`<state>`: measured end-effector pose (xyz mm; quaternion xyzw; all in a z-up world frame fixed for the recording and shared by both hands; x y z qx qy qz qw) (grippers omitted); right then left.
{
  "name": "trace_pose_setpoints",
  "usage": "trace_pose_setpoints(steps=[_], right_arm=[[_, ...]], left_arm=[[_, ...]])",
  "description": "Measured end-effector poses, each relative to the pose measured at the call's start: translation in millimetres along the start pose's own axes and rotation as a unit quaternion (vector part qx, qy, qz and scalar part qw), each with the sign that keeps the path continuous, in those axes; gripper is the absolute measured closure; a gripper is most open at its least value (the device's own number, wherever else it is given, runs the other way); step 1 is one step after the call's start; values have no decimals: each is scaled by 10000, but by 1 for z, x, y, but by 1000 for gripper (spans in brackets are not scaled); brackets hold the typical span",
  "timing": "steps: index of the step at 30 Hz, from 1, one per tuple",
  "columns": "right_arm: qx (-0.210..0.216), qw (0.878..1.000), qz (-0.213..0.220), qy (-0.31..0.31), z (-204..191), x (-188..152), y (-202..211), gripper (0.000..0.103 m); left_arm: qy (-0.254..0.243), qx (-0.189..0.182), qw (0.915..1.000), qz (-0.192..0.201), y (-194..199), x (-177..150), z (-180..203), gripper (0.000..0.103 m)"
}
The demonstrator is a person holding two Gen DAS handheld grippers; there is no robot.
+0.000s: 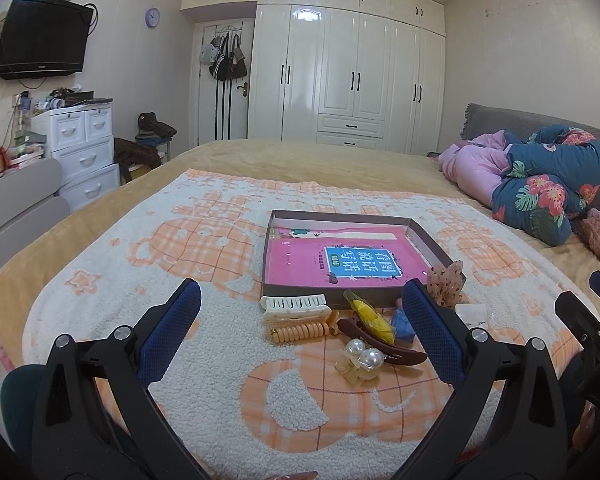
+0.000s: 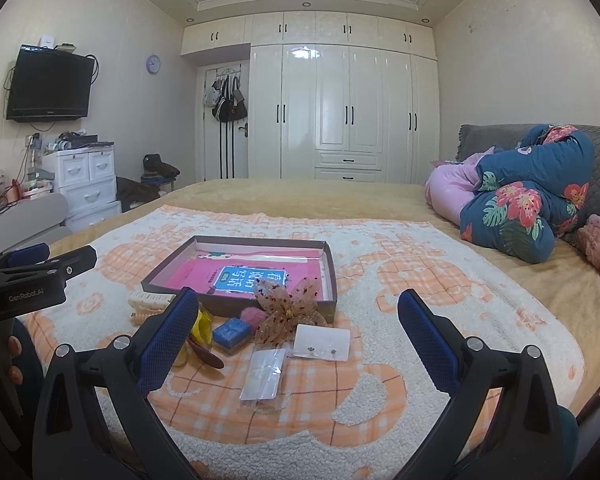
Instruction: Organize jewelry
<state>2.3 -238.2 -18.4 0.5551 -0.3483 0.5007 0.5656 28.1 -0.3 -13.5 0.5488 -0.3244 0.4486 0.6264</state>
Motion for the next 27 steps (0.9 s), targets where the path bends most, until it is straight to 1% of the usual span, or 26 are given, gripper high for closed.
trace_pose_setpoints(steps=[26,27], right_arm=[[52,10000,32,19,-2,0,1,6],[57,10000,30,24,-3,0,1,6]], left_arm=[[-1,-6,10000,-4,1,1,0,11],[13,0,10000,-7,1,5,0,11]])
Point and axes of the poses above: each gripper's, at about its wrist camera, not at the fingertips, and y roughly against the way its jaws point, z to its right, x to its top, the point moved 3 cm from there along -y, roughly the way its jaws point, and after that the axes turned 8 degrees about y, right-handed, at the moved point
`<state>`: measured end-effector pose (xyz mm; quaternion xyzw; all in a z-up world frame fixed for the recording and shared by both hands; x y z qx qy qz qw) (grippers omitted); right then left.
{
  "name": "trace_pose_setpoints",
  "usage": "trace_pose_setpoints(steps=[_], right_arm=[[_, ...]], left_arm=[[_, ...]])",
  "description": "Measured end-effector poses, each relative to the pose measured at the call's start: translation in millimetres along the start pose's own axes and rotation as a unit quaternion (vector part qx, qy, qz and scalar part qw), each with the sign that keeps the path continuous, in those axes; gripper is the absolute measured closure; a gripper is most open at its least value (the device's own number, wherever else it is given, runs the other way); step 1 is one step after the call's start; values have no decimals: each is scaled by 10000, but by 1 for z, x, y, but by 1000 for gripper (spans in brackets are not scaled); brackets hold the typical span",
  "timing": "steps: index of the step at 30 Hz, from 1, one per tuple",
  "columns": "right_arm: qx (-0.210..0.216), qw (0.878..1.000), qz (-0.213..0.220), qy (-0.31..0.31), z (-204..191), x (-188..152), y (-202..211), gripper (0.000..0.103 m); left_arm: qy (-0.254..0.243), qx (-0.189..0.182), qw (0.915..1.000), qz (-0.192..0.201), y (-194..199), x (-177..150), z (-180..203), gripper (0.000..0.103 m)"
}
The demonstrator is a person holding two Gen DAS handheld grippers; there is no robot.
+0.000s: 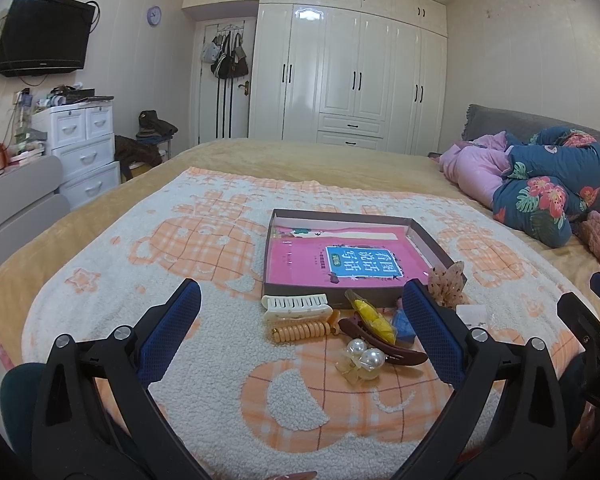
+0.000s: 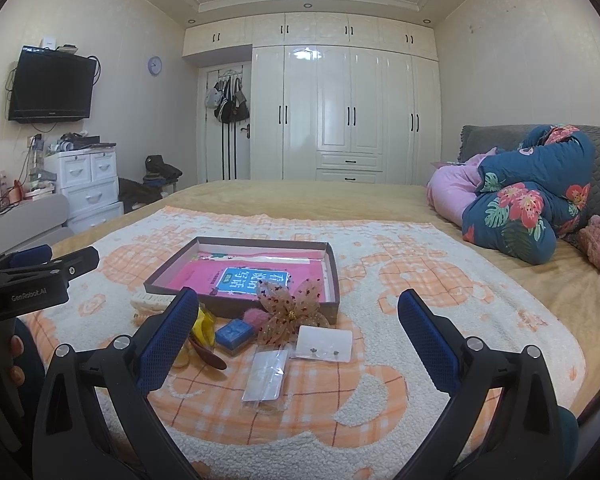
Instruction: Organize jewelry
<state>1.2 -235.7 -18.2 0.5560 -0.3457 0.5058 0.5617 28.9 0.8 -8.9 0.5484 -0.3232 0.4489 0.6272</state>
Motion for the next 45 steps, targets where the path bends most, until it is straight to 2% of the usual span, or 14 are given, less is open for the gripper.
trace_pose_setpoints(steps=[16,25,33,41,45], right_arm=[[620,9972,-132,394,-36,2,-18,6],[867,9937,-397,585,-52,-9,-38,6],[815,9924,-785,491,-48,-27,-66,6],[756,9893,-1202,335,-41,-45,-93,6],[745,9863,-1440,296,-39,-56,-104,6]], left_arm=[[309,285,9990,-114,-10,-1,-29,11],[558,401,9966,-464,-31,-6,-53,11],[598,422,9936,-860,-57,-16,-60,11],[510,600,9890,-1255,-85,-26,-63,11],[489,516,9873,-1423,-95,-30,-59,11]])
Point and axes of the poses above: each gripper's, at about its wrist camera, not at the fingertips, and y roughly against the way its jaws point, z to its right, x to its top, the point moved 3 cm from there along -y, roughly the way its jaws point, and after that the axes turned 8 degrees about y, right-handed, at the moved point
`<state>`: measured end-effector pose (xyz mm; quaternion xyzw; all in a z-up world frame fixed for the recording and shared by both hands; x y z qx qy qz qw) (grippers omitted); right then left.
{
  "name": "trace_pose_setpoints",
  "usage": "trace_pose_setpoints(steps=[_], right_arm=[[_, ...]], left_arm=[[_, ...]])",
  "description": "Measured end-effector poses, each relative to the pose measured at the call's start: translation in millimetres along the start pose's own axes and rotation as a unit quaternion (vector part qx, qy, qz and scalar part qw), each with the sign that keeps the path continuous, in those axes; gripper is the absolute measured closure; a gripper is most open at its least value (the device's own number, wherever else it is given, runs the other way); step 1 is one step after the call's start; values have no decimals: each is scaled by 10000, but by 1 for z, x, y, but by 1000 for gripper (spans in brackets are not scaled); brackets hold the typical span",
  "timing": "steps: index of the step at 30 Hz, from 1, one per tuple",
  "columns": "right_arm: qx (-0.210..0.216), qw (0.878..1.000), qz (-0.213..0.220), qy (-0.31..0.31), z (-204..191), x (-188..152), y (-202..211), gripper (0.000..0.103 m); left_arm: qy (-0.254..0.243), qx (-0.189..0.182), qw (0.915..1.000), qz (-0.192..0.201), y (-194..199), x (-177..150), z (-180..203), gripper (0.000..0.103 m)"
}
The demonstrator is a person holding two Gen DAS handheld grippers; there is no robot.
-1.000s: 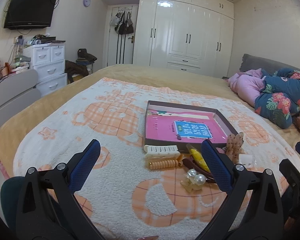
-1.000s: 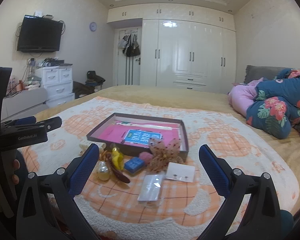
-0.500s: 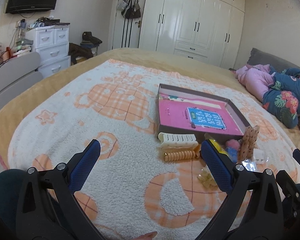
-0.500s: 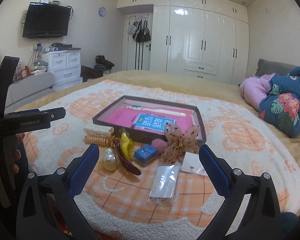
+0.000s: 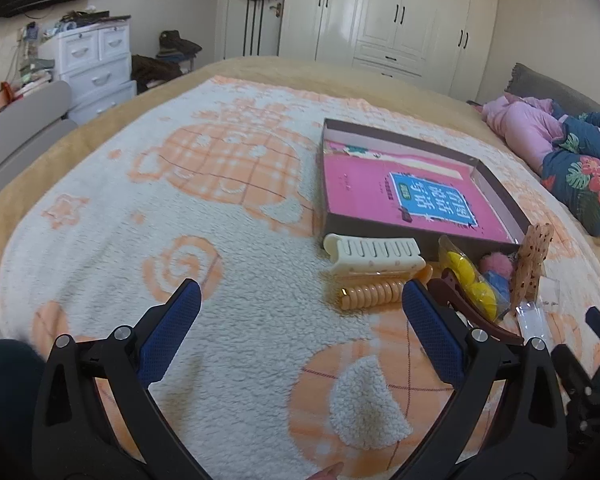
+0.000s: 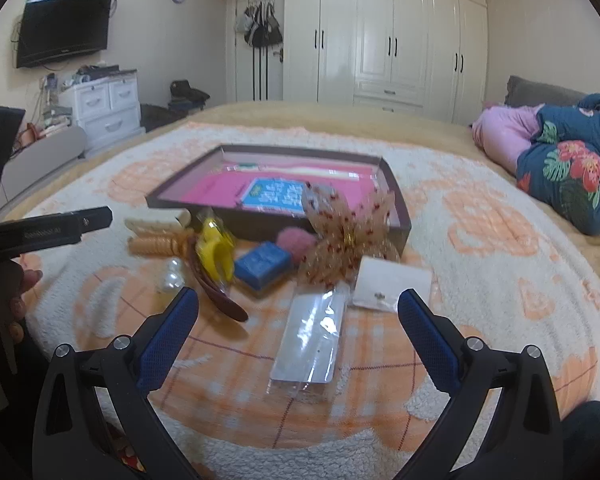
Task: Organize jewelry
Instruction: 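Grasp the white claw clip with left gripper while right grasps the plastic bag, then release the claw clip in the tray while right gripper places the bag there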
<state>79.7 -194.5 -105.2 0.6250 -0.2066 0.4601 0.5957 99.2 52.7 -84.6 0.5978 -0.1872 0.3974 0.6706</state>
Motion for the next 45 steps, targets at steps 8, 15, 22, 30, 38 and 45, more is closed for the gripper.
trace_pose_setpoints(steps=[8,15,22,30,38,45], right_arm=[[-107,9995,-282,-29,5,-11,-20,7],[-53,9992,-375,91,3,-15,-27,18],[-5,9980,-589,236,-1,-21,-36,34],[135,9975,-587,377,-2,-24,-39,62],[247,9985,-362,319,4,-18,-27,64],[286,9990,-146,305,7,-11,-15,65]], left_arm=[[-222,-312,9988,-292,-17,0,15,11],[-233,-393,9976,-515,-36,4,26,11],[-280,-436,9969,-585,-48,8,37,11],[-237,-526,9961,-674,-61,11,42,17],[-170,-704,9948,-719,-66,12,43,33],[-162,-894,9939,-628,-59,14,40,33]])
Point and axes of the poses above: each gripper's, at about its wrist camera, not at the fingertips, and y roughly against the way its jaws point, z to its right, x to its top, the point moved 3 cm from there along -y, roughly the way its jaws point, and after that the axes turned 8 degrees about y, right-handed, at the moved point
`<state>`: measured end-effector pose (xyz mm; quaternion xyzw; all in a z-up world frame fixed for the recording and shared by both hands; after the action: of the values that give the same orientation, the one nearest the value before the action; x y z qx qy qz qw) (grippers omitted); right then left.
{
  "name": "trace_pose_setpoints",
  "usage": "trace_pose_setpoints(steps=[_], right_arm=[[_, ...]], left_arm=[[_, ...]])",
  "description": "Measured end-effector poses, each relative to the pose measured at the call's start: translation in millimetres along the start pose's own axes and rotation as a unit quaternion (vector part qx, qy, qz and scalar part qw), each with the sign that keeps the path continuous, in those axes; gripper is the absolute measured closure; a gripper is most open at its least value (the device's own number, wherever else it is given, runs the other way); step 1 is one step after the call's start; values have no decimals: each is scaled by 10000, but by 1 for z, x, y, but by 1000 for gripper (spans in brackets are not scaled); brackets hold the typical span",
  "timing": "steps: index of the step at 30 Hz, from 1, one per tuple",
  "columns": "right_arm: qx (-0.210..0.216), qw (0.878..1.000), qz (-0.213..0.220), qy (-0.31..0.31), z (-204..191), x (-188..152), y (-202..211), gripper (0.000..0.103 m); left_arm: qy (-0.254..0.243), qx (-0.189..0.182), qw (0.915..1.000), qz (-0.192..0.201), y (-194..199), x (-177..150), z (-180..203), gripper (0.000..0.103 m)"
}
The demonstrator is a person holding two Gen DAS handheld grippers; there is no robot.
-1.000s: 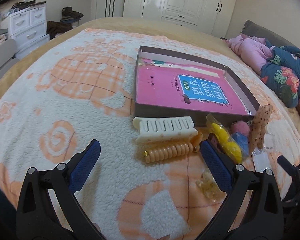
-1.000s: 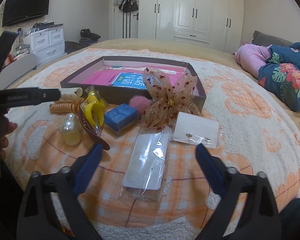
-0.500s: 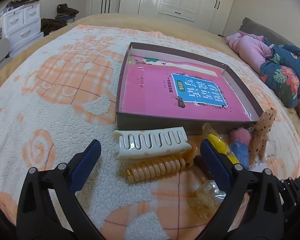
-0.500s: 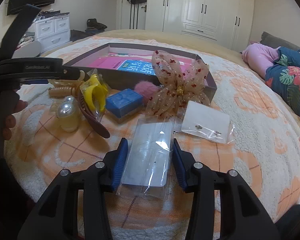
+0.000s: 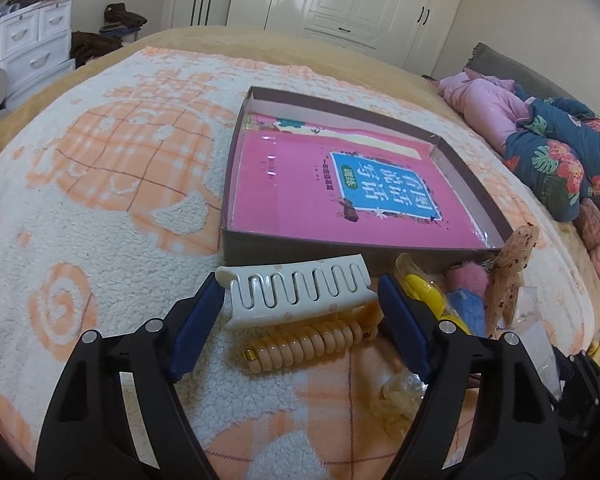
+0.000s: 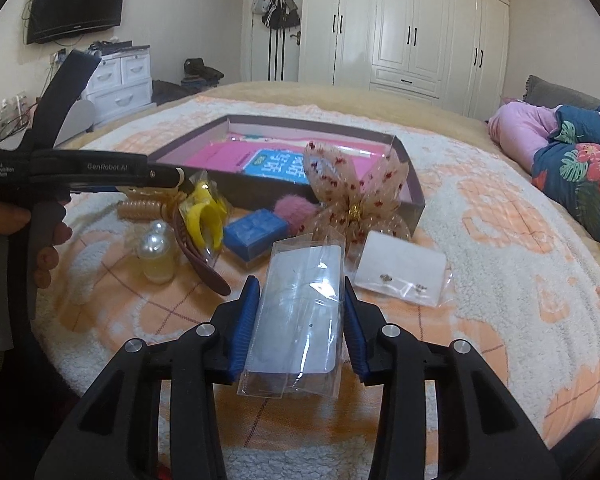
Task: Organize jewelry
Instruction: 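Release the claw clip in the tray while right gripper places the bag there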
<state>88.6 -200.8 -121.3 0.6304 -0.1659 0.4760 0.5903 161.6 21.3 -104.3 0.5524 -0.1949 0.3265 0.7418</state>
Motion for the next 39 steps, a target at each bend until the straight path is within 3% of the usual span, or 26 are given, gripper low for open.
trace_pose_setpoints(steps=[21,28,39], right_arm=[[370,9983,432,-153,22,67,-1,65],[348,9975,494,-360,43,94,-19,65],[172,9982,250,-520,76,110,-59,65]], left_arm=[[69,-143,9981,596,32,42,-2,33],[14,-158,9978,640,24,56,6,33],[-69,-179,9988,454,-11,66,22,33]])
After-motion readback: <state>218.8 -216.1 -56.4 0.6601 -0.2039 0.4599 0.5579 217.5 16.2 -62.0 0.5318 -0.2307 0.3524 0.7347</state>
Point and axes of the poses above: each gripper's, at about its wrist camera, not at the fingertips, and y roughly against the way its jaws point, z to its right, x to its top, the point moved 3 cm from there along -y, roughly the way its jaws point, and after that the axes turned 8 degrees about y, right-handed, at the moved point
